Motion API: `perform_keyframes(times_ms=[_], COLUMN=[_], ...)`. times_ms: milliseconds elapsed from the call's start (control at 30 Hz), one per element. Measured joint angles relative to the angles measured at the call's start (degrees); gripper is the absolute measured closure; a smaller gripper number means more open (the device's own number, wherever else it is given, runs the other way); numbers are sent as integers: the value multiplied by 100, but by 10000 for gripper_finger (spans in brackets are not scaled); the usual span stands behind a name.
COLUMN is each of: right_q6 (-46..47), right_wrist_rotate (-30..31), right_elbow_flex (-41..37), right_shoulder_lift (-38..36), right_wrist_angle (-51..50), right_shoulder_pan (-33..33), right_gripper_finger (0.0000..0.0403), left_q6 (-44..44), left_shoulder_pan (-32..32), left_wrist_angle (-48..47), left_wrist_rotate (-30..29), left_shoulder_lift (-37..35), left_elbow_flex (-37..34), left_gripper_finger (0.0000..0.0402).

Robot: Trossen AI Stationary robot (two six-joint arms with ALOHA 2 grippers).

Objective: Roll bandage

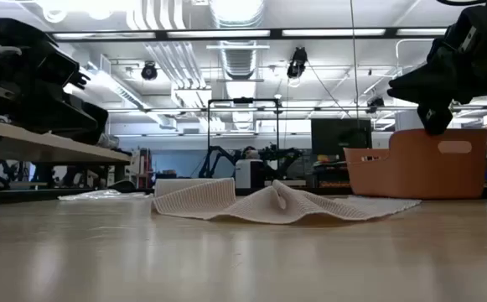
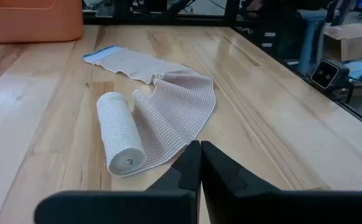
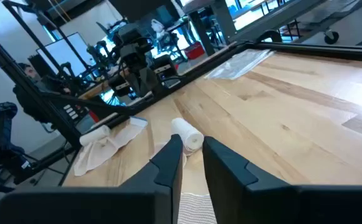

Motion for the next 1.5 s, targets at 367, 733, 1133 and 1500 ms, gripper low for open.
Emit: perform_keyframes(times_ms=[367,733,1133,1500], right_q6=[-1,-2,0,0], right_wrist_rotate=[0,-1,1,-1], right_elbow_flex=[1,0,0,0], right_shoulder_lift=[0,1,1,1], right_wrist_angle=[0,0,0,0], right_shoulder_pan=[1,0,2,2], right_gripper_finger=[362,339,325,349], left_q6=[0,0,0,0], left_shoulder_pan=[0,-1,-1,0], left_wrist_angle=[-1,-1,0,-2], left_wrist_rotate=[0,1,0,-1], left_shoulder_lift=[-1,-1,1,0], left_elbow_flex=[0,0,0,0], left_gripper_finger=[401,402,401,402])
